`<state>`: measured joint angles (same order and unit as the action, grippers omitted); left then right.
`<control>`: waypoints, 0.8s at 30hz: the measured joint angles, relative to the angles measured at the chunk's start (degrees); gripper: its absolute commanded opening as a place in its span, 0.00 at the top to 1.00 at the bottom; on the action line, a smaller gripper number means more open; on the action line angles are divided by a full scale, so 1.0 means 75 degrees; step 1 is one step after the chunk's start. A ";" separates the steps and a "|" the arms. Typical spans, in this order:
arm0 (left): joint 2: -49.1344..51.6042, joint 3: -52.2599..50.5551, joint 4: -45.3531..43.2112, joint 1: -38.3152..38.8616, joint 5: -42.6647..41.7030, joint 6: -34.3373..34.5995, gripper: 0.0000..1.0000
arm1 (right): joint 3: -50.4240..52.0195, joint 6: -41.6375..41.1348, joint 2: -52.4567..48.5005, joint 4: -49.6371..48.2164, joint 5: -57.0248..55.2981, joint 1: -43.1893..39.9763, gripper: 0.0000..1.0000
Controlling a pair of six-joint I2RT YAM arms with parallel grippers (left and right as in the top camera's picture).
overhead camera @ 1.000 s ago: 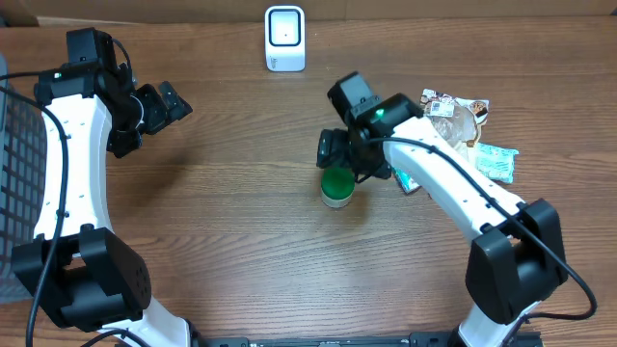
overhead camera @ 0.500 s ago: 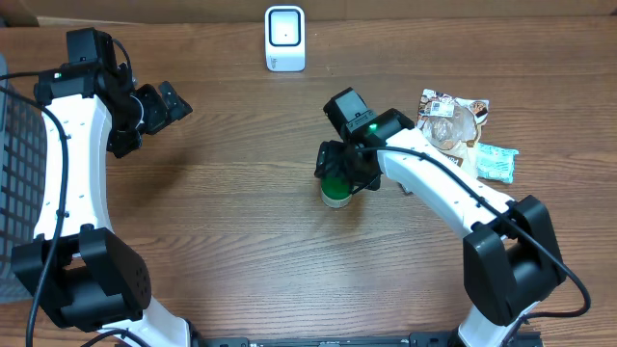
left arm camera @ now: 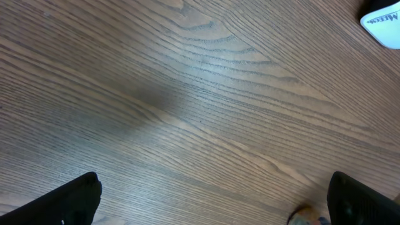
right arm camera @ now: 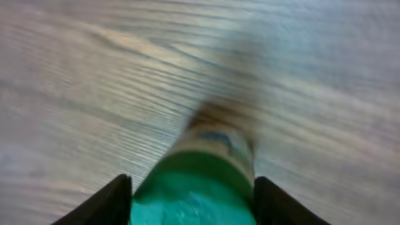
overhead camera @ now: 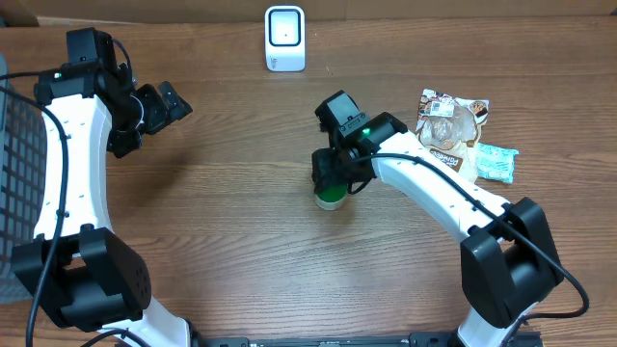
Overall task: Scan the item barcode
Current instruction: 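Lower the right gripper and grasp the jar by its green lid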
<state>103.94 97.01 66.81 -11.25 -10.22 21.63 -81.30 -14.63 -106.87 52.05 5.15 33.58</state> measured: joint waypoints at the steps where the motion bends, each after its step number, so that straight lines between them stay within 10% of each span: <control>1: 0.0000 0.0000 -0.0003 0.0000 0.0000 0.0000 0.01 | 0.0009 0.0428 0.0000 -0.0064 -0.0003 0.0000 0.41; 12: 0.0000 0.0000 0.0000 0.0000 0.0000 0.0000 0.00 | 0.0012 0.6225 -0.0003 -0.1399 0.0440 0.0029 0.20; 24: 0.0000 0.0000 0.0000 0.0000 0.0000 0.0000 0.01 | -0.0216 0.4558 -0.0003 0.0548 0.0653 -0.0303 0.00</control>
<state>103.94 97.01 66.81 -11.25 -10.22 21.63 -82.91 19.55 -106.89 56.16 10.04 31.31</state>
